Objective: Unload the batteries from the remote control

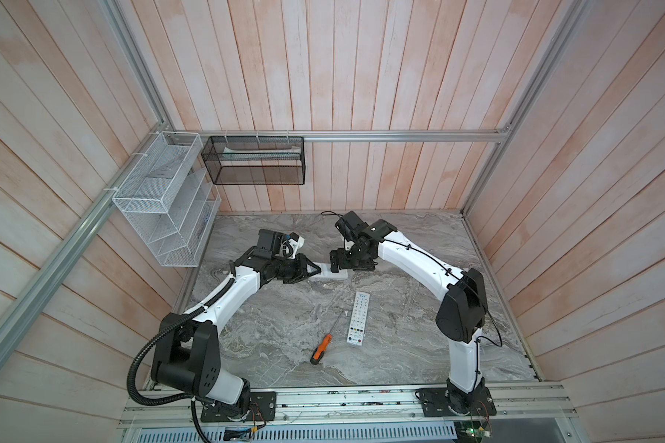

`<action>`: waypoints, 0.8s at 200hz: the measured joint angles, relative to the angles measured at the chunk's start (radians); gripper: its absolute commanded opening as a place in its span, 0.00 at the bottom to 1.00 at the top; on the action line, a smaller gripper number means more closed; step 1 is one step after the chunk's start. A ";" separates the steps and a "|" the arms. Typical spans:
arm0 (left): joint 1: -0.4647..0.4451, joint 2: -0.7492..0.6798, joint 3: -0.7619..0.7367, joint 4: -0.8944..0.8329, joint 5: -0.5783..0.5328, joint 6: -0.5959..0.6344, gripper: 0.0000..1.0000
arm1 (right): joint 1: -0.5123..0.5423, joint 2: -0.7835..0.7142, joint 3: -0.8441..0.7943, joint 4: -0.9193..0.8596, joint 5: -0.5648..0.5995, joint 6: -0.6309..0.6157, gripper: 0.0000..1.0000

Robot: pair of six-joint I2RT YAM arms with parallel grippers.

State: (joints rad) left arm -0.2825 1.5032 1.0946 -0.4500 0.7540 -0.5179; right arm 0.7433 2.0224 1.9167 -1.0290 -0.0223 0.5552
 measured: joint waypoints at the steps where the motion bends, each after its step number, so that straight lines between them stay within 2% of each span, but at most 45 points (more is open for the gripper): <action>1: 0.000 0.000 0.000 0.000 0.000 0.000 0.14 | 0.001 0.002 0.002 -0.003 0.002 -0.001 0.94; 160: -0.015 0.014 0.040 -0.080 -0.009 0.089 0.13 | 0.015 0.010 0.037 -0.075 0.048 -0.028 0.95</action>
State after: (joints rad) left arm -0.2977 1.5177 1.1351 -0.5297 0.7448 -0.4294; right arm 0.7586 2.0327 1.9541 -1.1042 0.0254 0.5274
